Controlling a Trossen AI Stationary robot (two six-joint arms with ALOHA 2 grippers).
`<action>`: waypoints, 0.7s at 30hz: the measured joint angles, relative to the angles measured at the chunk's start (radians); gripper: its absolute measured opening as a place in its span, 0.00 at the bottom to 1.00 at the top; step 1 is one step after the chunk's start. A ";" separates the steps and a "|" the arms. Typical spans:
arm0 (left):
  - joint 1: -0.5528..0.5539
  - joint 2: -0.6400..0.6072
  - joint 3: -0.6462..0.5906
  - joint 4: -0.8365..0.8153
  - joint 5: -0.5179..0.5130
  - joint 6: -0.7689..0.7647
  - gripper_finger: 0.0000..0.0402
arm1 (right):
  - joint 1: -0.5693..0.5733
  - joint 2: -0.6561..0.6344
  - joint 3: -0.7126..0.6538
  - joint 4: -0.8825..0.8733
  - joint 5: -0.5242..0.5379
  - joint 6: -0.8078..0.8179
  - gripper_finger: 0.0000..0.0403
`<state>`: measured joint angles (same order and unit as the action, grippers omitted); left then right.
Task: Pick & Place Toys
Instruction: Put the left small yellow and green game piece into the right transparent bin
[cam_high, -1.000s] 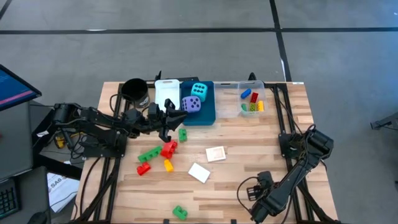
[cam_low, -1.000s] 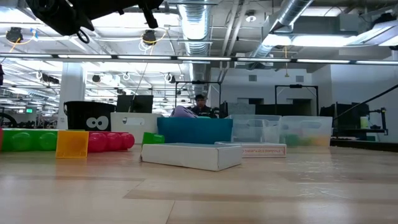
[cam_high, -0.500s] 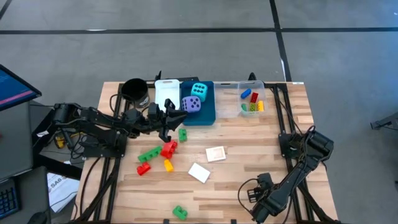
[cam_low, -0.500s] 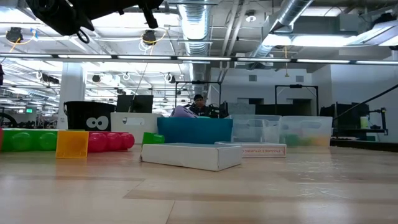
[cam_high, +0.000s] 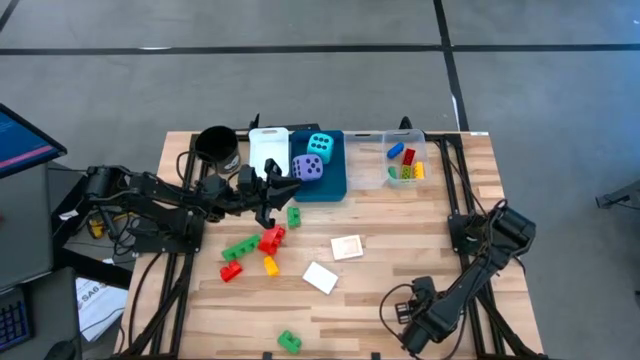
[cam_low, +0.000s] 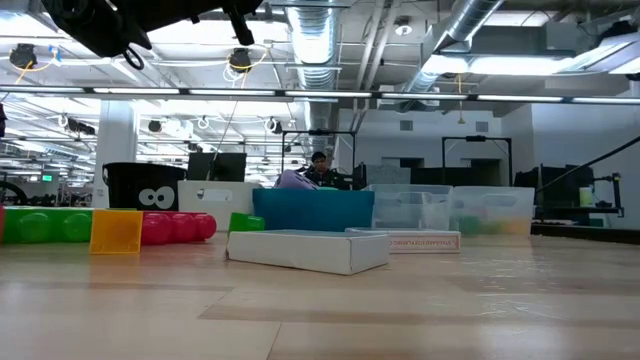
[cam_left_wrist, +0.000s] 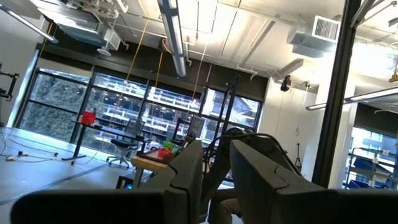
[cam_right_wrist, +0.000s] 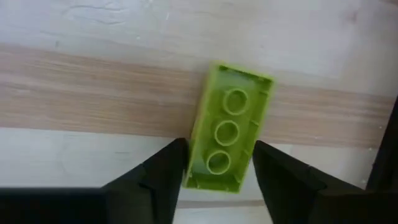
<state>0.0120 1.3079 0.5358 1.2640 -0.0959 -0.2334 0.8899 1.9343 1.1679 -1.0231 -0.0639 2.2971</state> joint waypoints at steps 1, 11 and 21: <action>0.000 0.000 0.000 0.000 0.000 0.000 0.19 | -0.003 0.000 0.000 0.002 -0.001 0.000 0.42; 0.000 0.000 0.000 0.000 0.000 0.000 0.19 | -0.016 0.006 0.033 -0.047 0.006 -0.004 0.29; 0.000 0.000 0.000 0.000 0.000 0.000 0.19 | -0.015 0.008 0.285 -0.498 0.152 -0.011 0.31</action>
<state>0.0120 1.3079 0.5358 1.2641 -0.0959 -0.2333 0.8753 1.9419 1.4532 -1.5214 0.0881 2.2863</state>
